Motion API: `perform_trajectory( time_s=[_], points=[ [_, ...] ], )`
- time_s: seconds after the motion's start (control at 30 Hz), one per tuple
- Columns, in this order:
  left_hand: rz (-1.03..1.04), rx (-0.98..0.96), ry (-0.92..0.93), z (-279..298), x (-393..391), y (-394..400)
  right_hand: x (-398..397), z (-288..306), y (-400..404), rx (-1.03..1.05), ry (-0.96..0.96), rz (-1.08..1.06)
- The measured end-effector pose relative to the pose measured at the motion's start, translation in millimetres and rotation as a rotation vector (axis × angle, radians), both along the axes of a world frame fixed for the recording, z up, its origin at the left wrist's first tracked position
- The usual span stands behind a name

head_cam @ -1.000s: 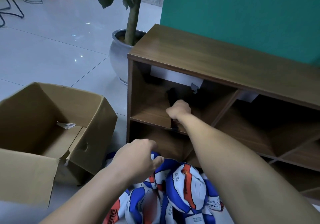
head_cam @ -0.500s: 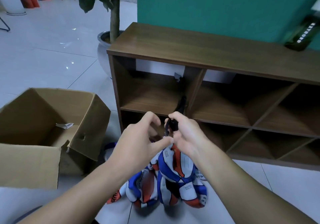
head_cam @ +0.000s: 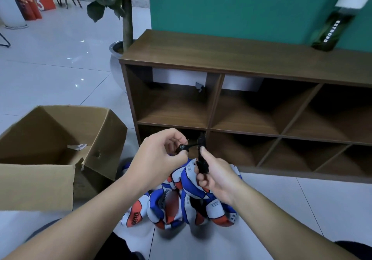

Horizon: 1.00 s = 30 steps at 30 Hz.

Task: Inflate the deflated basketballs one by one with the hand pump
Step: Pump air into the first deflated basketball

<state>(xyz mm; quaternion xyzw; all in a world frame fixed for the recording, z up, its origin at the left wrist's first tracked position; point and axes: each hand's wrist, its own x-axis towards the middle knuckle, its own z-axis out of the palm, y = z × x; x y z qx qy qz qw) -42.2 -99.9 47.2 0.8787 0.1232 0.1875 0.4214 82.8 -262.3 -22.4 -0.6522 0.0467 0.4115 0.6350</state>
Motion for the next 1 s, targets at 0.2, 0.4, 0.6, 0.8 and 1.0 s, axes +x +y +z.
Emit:
perform_trajectory(
  time_s=[0.2,0.4,0.6,0.8,1.0],
  points=[
    [-0.088,-0.083,-0.121,2.7,4.9,-8.7,-12.6,-9.0,-18.2,-0.269,-0.258,0.296],
    [-0.189,-0.037,-0.054,-1.4,9.6,-8.7,-21.6,-21.3,-43.3,-0.518,-0.723,0.733],
    [-0.220,-0.253,-0.046,4.9,19.5,-5.8,-13.5,-50.2,-68.3,-0.555,-0.824,1.053],
    [-0.118,-0.366,0.049,-15.0,31.1,1.9,-12.6,-29.8,-56.4,-0.412,-0.615,0.974],
    [-0.101,-0.196,0.070,-31.9,38.3,8.5,27.0,-12.4,-33.0,-0.230,-0.443,1.052]
  ],
)
